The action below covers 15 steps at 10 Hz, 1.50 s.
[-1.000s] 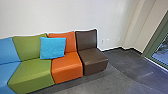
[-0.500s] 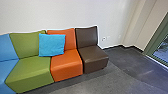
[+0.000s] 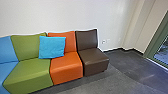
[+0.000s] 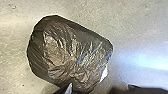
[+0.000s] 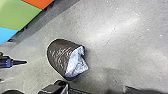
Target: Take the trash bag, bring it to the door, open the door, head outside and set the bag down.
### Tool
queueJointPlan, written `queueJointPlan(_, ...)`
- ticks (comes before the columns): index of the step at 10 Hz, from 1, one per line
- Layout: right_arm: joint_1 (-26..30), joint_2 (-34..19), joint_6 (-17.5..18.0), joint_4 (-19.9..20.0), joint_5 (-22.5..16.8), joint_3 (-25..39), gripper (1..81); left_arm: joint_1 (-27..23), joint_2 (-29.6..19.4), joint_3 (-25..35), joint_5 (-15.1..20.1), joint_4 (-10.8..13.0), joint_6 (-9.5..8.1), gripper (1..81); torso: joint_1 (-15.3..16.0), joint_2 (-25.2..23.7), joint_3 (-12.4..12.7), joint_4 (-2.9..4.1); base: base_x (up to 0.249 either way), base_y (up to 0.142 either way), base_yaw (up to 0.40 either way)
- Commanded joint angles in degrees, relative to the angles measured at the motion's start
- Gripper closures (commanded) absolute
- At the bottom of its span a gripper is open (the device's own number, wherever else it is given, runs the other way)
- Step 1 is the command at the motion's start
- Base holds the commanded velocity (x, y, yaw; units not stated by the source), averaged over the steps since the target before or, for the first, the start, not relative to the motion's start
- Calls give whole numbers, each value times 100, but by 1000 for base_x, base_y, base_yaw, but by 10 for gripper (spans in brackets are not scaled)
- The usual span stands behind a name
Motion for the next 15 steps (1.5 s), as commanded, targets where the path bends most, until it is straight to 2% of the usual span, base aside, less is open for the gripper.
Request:
queueJointPlan(1,886,96,10,352,-510,-230,10,-566,-21,-149,371,-70,13,10,349,-543,0,0,0,0,0)
queueJointPlan(2,992,141,10,405,-528,-285,10,-583,68,-309,379,-70,13,10,480,-750,0,0,0,0,0)
queueJointPlan(4,1027,89,1,432,-528,-276,10,-584,208,-476,555,-62,13,10,726,-1141,-541,0,0,0,0)
queueJointPlan(6,1035,-26,1,440,-528,-162,10,-733,200,-476,590,-106,13,10,898,-1417,-656,0,0,0,0)
queueJointPlan(9,1071,-44,1,449,-528,-126,10,-970,235,-476,617,-106,4,10,1250,-1972,-1184,0,0,0,0)
queueJointPlan(11,1115,-52,18,458,-563,-91,10,-1137,252,-528,617,-97,-40,10,1505,-2376,-1027,0,0,0,0)
queueJointPlan(15,1141,-167,89,458,-563,49,10,-1243,489,-1135,801,-106,-40,10,1921,-3028,-1203,0,0,0,0)
